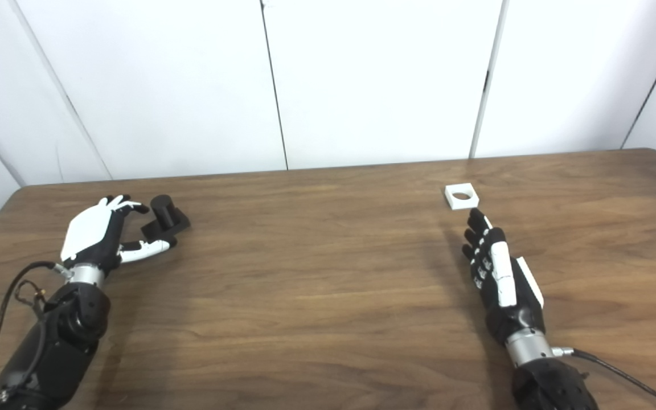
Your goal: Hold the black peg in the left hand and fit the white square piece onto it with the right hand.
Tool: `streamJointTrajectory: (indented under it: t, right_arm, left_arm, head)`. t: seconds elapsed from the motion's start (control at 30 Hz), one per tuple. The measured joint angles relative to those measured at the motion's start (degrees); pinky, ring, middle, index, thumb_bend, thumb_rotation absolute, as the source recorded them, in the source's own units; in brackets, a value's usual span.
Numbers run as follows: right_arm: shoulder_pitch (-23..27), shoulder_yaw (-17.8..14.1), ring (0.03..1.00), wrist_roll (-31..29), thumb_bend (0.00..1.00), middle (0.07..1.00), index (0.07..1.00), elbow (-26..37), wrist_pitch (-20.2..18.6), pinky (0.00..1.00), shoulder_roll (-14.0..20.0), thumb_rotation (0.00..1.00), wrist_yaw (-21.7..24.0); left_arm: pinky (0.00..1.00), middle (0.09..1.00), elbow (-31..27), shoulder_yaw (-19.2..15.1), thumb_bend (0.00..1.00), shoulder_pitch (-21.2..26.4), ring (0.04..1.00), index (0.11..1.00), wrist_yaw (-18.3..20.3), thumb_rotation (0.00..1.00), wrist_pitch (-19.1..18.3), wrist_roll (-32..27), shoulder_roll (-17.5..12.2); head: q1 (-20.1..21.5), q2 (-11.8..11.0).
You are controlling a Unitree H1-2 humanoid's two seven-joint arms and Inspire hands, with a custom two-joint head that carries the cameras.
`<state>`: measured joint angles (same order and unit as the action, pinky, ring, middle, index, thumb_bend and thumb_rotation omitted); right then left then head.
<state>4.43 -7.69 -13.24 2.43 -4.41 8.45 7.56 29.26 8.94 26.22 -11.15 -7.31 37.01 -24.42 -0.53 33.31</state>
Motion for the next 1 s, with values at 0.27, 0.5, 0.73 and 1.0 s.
streamJointTrajectory:
  t: [0.27,0.5,0.73,1.0]
  right_arm:
    - [-0.1,0.02,1.0,0.04,0.6,0.996,0.978,0.17,-0.02,1.0,-0.03,1.0,-0.23]
    - [-0.33,0.04,1.0,0.03,0.62,0.997,0.981,0.42,-0.03,1.0,-0.06,1.0,-0.44]
    - [-0.37,0.1,1.0,0.03,0.63,0.999,0.983,0.42,-0.01,1.0,-0.02,1.0,-0.39]
    - [-0.51,0.08,1.0,0.02,0.61,1.0,0.989,0.63,-0.02,1.0,0.01,1.0,-0.35]
  left_arm:
    - [1.0,0.933,0.72,0.58,0.73,0.02,0.999,0.73,0.24,0.52,-0.14,-0.67,-0.01]
    - [1.0,0.922,2.93,1.3,0.7,0.45,0.992,0.719,0.48,0.57,-0.24,-0.67,-0.17]
    - [1.0,0.924,4.17,1.72,0.67,2.27,0.996,0.721,1.83,0.53,-0.7,-0.72,-0.65]
    - [1.0,0.92,4.28,1.81,0.65,2.69,0.995,0.707,2.37,0.47,-0.8,-0.75,-0.66]
  head:
    - [0.26,0.0]
    - [0.26,-0.18]
    - [0.09,-0.18]
    - [0.0,-0.09]
